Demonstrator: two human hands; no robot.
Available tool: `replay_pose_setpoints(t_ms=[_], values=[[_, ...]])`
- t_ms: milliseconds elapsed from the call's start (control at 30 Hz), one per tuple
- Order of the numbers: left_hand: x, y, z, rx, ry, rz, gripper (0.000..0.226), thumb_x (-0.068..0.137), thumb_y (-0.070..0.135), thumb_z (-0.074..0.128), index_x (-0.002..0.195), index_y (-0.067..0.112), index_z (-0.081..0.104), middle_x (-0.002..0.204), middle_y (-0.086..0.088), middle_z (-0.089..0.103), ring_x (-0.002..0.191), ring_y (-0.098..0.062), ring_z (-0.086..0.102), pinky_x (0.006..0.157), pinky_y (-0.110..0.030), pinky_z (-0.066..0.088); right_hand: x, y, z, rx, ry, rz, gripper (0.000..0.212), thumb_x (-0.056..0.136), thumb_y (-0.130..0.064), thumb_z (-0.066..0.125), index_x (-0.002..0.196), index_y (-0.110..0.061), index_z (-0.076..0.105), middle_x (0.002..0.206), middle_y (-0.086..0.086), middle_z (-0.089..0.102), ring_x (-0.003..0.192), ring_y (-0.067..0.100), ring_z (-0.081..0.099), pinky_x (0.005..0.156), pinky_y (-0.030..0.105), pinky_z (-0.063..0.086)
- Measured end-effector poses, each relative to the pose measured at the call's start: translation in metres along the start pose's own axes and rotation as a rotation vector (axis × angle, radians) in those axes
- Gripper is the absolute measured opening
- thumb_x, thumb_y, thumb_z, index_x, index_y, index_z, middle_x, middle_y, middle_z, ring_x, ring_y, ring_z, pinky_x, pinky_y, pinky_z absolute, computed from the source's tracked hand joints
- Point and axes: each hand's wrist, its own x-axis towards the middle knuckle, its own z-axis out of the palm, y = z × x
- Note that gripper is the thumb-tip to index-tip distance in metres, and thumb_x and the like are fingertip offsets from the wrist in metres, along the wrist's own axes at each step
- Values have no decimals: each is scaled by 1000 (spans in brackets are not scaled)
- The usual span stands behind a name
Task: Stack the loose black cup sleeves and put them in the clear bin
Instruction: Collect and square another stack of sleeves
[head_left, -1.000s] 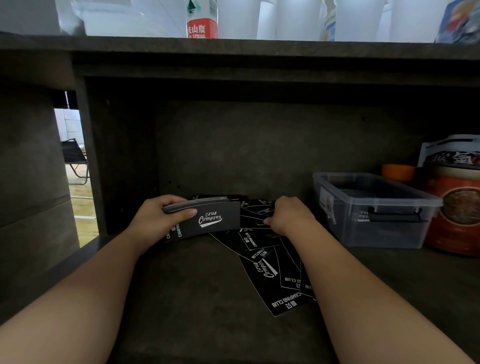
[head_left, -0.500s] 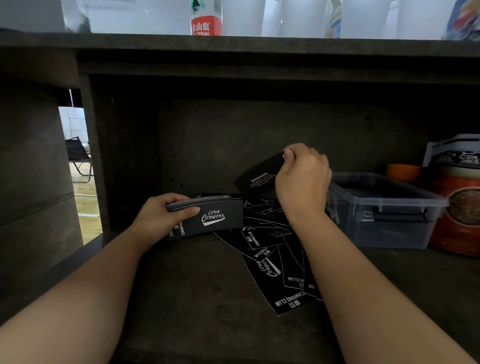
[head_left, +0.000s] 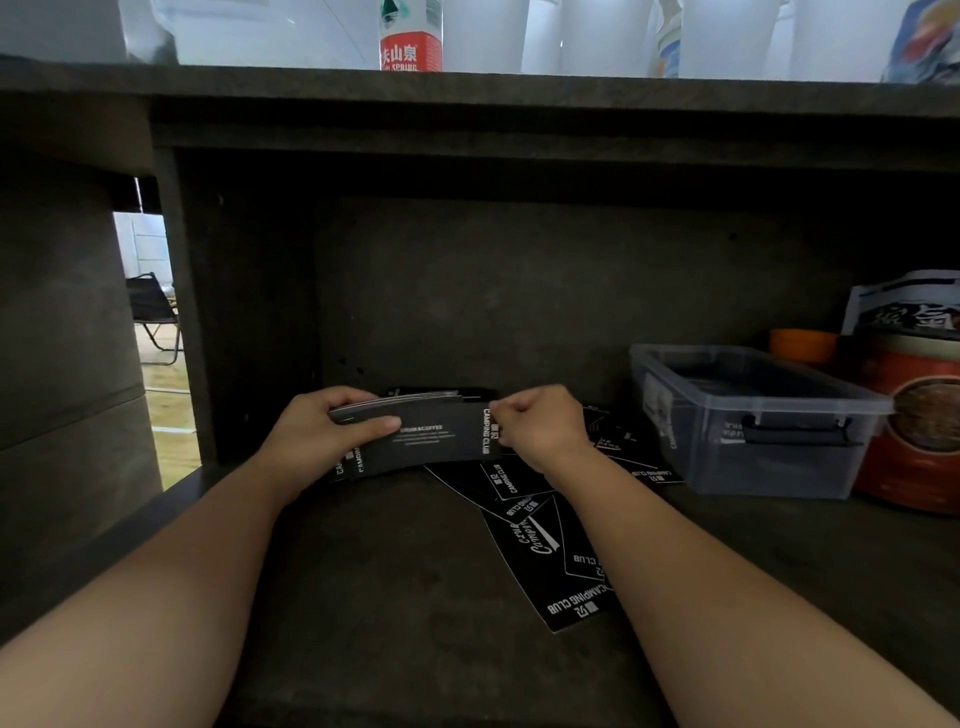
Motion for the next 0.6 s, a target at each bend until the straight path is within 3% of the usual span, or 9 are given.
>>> replay_pose_setpoints(t_ms=[67,133,200,267,400,500,600], values=[[0,-1,0,18,-2,3,31,73,29,82,102,25,71,100,8,69,94,-7,64,72,-20,47,2,1,5,91,-93,-1,11,89,-14,65,93,-13,75,78,2,70,73,15,69,79,28,58],[1,-1,0,34,4,8,31,74,30,82,102,26,71,100,9,69,94,-6,63,73,-20,46,6,3,6,71,-150,-51,29,90,-7,61,118,-9,66,89,3,69,82,15,68,87,26,55],[1,-1,0,40,10,7,30,75,32,81,102,26,71,101,9,69,94,-5,63,73,-20,45,12,6,-1,-181,-122,-136,48,91,-5,55,138,-12,50,115,8,66,109,20,62,98,25,46],[2,-2,0,36,14,5,29,75,32,81,102,26,72,101,9,69,94,-4,62,73,-19,45,15,11,-8,-463,-127,-167,58,90,-10,57,145,-17,39,134,9,54,126,25,48,106,30,39],[3,-3,0,34,14,-3,30,74,32,81,102,26,71,101,8,69,96,-7,63,77,-22,46,16,18,-17,-766,-298,7,60,94,-46,51,144,-16,37,147,8,41,136,28,37,112,44,31],[3,-3,-1,39,9,-4,31,75,33,81,103,26,71,102,8,69,96,-7,63,76,-22,46,16,13,-22,-745,-257,-30,50,93,-43,55,132,-13,53,134,10,53,122,27,51,101,38,43],[4,-2,-1,47,5,-3,32,75,34,81,104,26,71,103,8,69,97,-6,62,75,-22,45,14,8,-28,-705,-183,-66,48,87,-34,68,128,-12,58,128,11,57,116,26,56,96,34,48]])
